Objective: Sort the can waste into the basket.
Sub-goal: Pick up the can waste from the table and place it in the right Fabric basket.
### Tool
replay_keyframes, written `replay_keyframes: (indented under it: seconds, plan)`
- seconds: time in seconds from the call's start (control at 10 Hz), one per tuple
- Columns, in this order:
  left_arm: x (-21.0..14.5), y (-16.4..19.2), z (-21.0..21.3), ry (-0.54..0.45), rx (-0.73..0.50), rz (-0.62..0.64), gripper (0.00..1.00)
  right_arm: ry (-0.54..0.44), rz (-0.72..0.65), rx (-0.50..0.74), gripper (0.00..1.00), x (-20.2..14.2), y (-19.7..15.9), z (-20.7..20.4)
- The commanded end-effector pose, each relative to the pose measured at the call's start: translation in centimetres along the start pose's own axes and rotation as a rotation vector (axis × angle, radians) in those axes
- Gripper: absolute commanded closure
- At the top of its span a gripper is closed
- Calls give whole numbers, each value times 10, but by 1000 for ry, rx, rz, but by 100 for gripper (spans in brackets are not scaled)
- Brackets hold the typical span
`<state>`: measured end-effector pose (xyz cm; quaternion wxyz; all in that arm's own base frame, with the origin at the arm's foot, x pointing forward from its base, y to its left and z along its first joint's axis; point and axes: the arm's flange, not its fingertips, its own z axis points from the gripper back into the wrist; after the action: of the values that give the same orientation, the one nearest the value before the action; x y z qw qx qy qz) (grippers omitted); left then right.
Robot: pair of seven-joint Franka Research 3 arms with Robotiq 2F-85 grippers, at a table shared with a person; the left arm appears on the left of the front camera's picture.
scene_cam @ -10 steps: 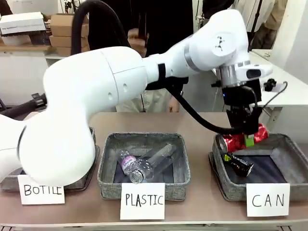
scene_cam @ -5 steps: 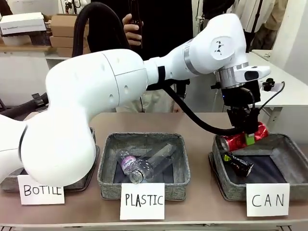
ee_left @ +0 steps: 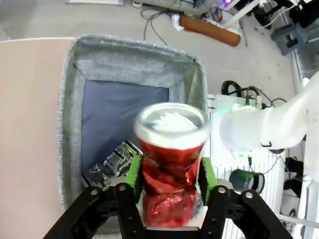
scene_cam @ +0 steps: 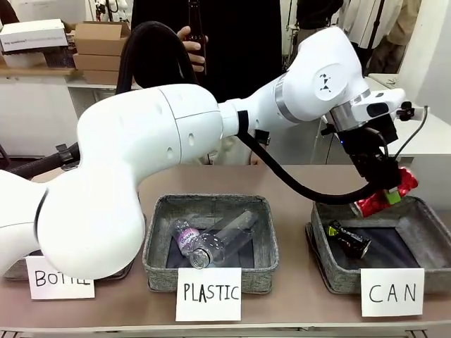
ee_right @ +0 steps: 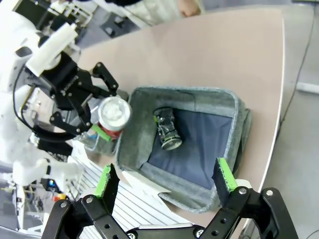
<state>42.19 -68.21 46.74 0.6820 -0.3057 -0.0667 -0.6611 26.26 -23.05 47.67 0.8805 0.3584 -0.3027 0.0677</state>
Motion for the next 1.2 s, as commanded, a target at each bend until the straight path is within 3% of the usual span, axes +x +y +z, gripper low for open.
replay_keyframes:
  seconds: [0.0, 0.4, 0.6, 0.7, 0.9, 1.1]
  plan:
    - [-46, -26, 1, 23, 1, -16, 0, -2, -18, -11, 1, 3, 1, 2]
    - [-50, -24, 12, 48, 20, 34, 0, 0, 0, 0, 1, 0, 0, 0]
    - [-75, -31, 66, 256, 25, 253, 0, 14, 26, 32, 1, 18, 11, -12]
    - [-115, -36, 125, 261, 68, 390, 0, 6, 82, 52, 1, 41, 29, -29]
    - [-201, -39, 208, 159, 21, 605, 0, -53, 91, 65, 1, 96, 76, -75]
    - [-304, -45, 261, -133, -55, 741, 0, -107, -25, 104, 1, 145, 131, -134]
